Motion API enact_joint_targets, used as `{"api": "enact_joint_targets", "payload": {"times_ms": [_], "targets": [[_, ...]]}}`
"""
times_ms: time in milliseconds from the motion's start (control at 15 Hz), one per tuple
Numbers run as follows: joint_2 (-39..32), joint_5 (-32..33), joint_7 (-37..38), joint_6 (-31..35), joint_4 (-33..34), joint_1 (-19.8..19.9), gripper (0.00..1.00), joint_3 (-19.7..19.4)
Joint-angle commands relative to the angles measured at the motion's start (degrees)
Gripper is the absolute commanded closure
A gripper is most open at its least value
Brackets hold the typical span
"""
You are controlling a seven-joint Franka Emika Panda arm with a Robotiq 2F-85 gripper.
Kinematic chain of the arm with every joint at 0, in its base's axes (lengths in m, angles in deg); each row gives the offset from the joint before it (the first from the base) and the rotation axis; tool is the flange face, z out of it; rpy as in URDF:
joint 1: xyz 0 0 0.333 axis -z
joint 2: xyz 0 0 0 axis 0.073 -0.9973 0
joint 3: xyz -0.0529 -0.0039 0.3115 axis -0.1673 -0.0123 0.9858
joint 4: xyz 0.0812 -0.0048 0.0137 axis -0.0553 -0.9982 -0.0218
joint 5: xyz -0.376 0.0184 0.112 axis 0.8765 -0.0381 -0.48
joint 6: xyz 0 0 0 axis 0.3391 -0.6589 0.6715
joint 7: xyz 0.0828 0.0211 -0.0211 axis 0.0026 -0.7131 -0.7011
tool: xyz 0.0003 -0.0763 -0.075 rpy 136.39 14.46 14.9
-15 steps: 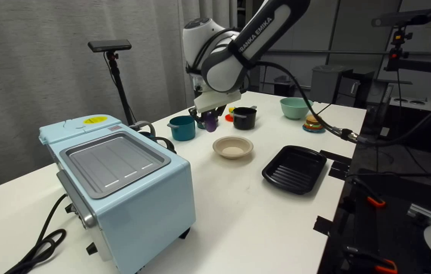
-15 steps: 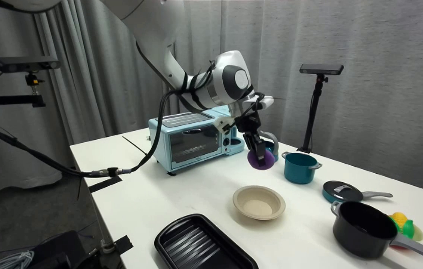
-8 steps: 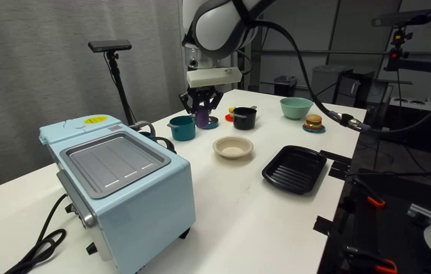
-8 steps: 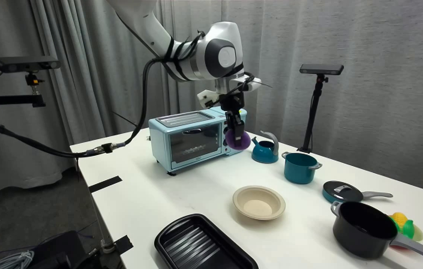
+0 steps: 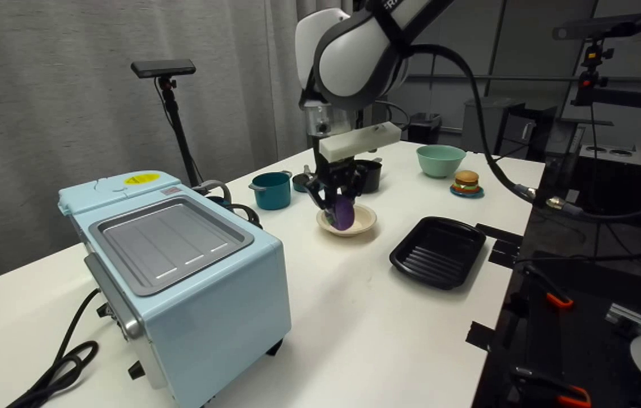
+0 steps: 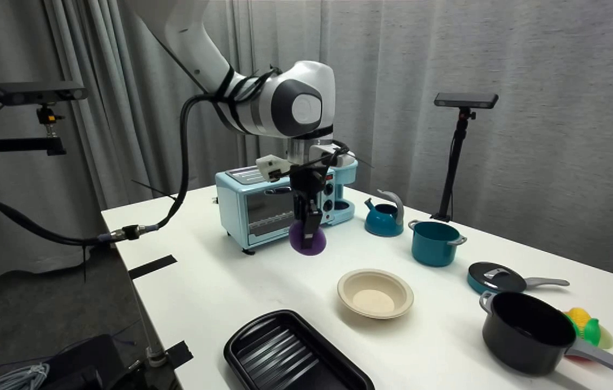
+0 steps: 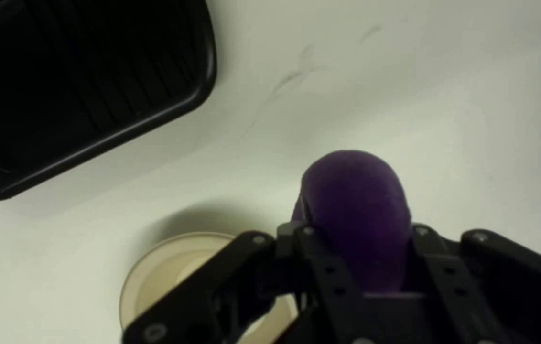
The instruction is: Take the purple plush toy out of the bowl
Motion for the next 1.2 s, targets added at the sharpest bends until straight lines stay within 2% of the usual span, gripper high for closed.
{"api": "enact_joint_targets", "payload": {"times_ms": [0,267,400,533,600,867,933,1133], "targets": [[-0.8,-0.9,-2.2,0.0,-3.9,0.9,0.93,0.7],[-4.5,-1.3,-1.7,-0.6,-4.7,0.4,0.93,1.0],[-6.3,-1.4,-1.9,-1.5,-4.1,0.4,0.47,1.1],[-7.5,-1.9,-2.4,-2.1,-3.3,0.6,0.43,1.1],[-7.6,-2.4,-2.8,-2.3,-3.0,0.7,0.37,1.2],[-5.7,-5.6,-3.7,-4.2,-1.7,1.0,0.05,1.9],[-3.8,-6.7,-2.8,-4.2,-3.4,0.3,0.01,2.5],[-1.2,-9.5,-2.9,-5.8,-3.1,0.3,0.0,3.5]]}}
